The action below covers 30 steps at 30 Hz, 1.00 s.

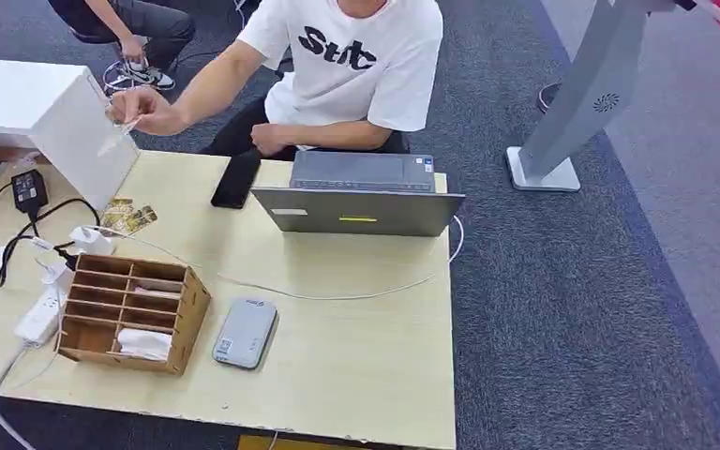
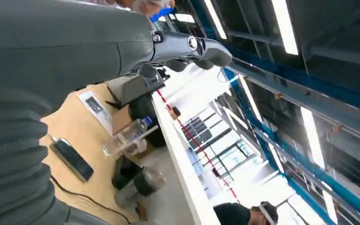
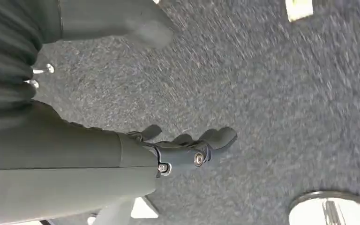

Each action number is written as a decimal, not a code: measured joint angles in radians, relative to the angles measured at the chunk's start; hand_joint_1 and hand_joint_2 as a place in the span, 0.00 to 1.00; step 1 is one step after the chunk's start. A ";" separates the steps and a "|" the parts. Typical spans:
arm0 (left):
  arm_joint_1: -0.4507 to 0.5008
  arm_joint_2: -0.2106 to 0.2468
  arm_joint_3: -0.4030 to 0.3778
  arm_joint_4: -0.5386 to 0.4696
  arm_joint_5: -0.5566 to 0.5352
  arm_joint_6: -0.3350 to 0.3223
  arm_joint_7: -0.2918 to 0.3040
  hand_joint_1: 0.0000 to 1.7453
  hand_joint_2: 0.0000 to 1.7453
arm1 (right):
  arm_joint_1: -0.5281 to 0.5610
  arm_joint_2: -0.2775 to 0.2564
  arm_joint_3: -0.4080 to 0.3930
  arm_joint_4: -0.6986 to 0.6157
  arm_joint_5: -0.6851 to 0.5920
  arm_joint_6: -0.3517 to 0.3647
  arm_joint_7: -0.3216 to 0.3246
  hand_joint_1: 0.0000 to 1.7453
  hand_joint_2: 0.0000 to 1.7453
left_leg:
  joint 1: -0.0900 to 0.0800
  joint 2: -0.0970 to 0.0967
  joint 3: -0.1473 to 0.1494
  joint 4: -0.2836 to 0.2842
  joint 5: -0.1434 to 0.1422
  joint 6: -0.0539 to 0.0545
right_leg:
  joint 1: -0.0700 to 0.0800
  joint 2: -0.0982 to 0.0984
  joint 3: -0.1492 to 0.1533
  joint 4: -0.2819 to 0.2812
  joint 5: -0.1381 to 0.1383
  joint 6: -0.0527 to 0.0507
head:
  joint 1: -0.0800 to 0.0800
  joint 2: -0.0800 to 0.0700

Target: Pass the card to the sensor for recognition and then transmit it.

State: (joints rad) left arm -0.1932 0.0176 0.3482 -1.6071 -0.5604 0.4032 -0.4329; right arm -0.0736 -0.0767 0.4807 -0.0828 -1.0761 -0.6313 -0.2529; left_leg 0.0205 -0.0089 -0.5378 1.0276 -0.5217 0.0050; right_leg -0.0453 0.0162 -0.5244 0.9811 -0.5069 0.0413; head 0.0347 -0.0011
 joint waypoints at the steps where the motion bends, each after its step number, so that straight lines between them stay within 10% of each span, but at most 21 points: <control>1: -0.020 0.002 -0.023 0.015 -0.017 -0.005 0.009 0.00 1.00 | -0.002 0.000 0.013 -0.003 0.001 0.004 0.007 0.00 1.00 | 0.000 0.001 0.000 0.000 0.000 0.000 | 0.000 0.001 0.000 0.000 0.000 0.000 | 0.000 0.000; 14: -0.260 0.002 -0.278 0.177 -0.231 -0.051 0.136 0.01 1.00 | -0.012 0.000 0.156 -0.027 0.028 0.059 0.097 0.00 1.00 | 0.000 0.001 0.000 0.001 0.000 0.000 | 0.000 0.001 -0.001 0.000 0.000 0.000 | 0.000 0.000; 15: -0.273 0.002 -0.300 0.183 -0.247 -0.057 0.147 1.00 1.00 | -0.013 0.000 0.167 -0.028 0.029 0.062 0.105 0.00 1.00 | 0.000 0.001 -0.001 0.001 0.000 0.000 | 0.000 0.001 -0.001 0.000 0.000 0.000 | 0.000 0.000; 30: -0.309 0.006 -0.483 0.211 -0.334 -0.101 0.199 1.00 1.00 | -0.015 0.000 0.258 -0.036 0.056 0.076 0.140 0.00 1.00 | 0.000 0.000 -0.002 0.001 0.000 0.000 | 0.000 0.001 -0.001 0.001 0.000 0.000 | 0.000 0.000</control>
State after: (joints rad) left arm -0.5023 0.0237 -0.1343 -1.3958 -0.8942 0.3017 -0.2342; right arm -0.0883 -0.0767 0.7386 -0.1190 -1.0204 -0.5554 -0.1125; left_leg 0.0206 -0.0084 -0.5397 1.0281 -0.5219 0.0053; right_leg -0.0452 0.0169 -0.5256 0.9819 -0.5068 0.0415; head 0.0347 -0.0011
